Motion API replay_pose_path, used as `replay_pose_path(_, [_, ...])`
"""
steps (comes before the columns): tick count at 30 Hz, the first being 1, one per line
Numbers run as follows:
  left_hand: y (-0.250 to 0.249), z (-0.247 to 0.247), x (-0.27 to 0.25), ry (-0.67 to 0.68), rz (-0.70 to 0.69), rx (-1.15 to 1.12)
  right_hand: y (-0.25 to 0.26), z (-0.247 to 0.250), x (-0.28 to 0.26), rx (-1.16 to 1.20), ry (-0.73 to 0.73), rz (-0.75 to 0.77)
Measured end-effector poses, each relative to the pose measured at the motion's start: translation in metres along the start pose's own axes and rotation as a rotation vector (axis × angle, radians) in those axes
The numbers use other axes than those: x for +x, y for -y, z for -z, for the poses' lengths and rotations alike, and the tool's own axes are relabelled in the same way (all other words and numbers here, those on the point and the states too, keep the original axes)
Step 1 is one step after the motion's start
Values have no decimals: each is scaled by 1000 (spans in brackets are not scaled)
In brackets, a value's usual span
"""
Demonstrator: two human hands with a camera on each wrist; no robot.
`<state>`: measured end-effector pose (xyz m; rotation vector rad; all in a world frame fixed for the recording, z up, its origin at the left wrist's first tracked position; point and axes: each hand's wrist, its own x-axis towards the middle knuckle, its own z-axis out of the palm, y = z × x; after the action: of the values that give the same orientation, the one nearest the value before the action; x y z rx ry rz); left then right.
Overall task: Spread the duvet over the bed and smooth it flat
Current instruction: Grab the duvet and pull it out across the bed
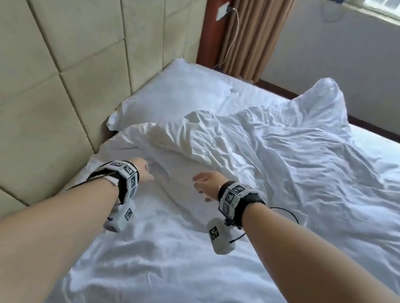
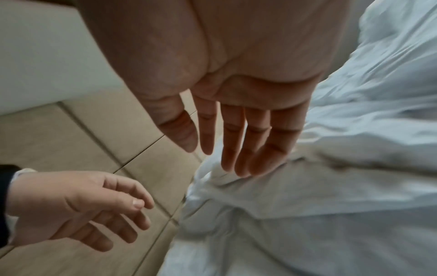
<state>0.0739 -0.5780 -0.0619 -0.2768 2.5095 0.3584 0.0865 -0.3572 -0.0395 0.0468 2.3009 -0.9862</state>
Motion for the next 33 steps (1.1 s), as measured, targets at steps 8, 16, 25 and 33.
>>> replay_pose_path(8, [-170,-91,16,215,-344,219,-159,70,-62,148,-248,-332])
replay_pose_path(16, [-246,-199,-30,332,-380,282,-299,76,-121,34,-213,-530])
replay_pose_path(25, [-281,-346,-123,610,-213,-62,-442,40,-145,106,-247,-645])
replay_pose_path(33, [-355,-459,-181,868,-297,-34,-553,37,-230,39,-71,-641])
